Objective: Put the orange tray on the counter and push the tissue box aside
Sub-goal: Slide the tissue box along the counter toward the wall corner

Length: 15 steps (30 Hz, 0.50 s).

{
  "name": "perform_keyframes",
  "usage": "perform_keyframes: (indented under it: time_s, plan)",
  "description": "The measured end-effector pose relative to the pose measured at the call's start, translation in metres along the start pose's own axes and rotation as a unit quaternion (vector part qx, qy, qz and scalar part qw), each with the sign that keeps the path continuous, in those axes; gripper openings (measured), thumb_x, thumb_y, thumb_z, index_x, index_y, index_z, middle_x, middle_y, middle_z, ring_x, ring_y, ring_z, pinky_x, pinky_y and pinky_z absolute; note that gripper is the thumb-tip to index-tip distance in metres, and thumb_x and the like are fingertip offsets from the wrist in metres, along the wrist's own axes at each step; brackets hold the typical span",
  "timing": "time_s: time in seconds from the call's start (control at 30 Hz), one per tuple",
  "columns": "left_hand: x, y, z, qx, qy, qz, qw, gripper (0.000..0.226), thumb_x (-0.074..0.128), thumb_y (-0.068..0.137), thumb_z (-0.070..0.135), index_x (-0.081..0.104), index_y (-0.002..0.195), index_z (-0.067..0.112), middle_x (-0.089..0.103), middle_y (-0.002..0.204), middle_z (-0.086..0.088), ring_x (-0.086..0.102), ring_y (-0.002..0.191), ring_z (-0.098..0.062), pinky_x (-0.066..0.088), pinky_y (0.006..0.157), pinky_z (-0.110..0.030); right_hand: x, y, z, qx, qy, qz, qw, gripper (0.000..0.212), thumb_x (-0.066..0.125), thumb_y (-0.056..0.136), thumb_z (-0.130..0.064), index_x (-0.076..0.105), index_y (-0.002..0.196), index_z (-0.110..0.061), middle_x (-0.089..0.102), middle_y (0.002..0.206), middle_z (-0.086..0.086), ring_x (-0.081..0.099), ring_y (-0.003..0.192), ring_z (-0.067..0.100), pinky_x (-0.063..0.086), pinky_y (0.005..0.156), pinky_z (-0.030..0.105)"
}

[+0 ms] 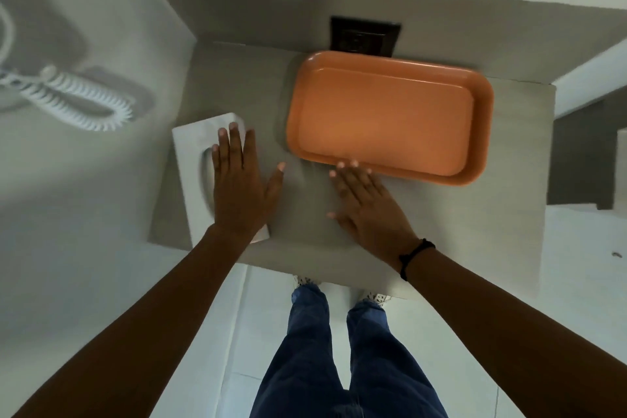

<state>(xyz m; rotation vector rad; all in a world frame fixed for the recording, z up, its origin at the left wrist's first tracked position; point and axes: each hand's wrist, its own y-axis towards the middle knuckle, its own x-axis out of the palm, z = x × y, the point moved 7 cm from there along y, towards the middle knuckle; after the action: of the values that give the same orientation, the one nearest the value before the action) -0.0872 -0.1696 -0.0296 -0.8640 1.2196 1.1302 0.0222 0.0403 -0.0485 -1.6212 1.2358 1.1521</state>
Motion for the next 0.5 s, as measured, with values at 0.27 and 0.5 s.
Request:
perform_keyframes:
  time_s: [0.27,0.5]
  plan:
    - [0.000,-0.054,-0.065,-0.198,0.026,-0.018,0.980,0.119,0.049,0.095,0.081,0.012,0.168,-0.005,0.016,0.175,-0.029,0.013,0.165,-0.044,0.014,0.134,-0.056,0.062,0.029,-0.052,-0.162,-0.049,-0.081,0.982,0.082,0.045,0.107,-0.064,0.033,0.169,-0.012,0.034,0.176,0.017,0.032,0.164,0.039,0.033,0.132,0.056]
    - [0.010,-0.053,-0.068,-0.216,0.036,-0.002,0.976,0.120,0.039,0.094,0.084,0.010,0.168,-0.006,0.016,0.176,-0.026,0.014,0.165,-0.040,0.013,0.135,-0.051,0.082,0.034,-0.048,-0.166,-0.067,-0.060,0.982,0.088,0.034,0.104,-0.075,0.018,0.173,-0.023,0.021,0.181,0.011,0.023,0.167,0.035,0.018,0.137,0.054]
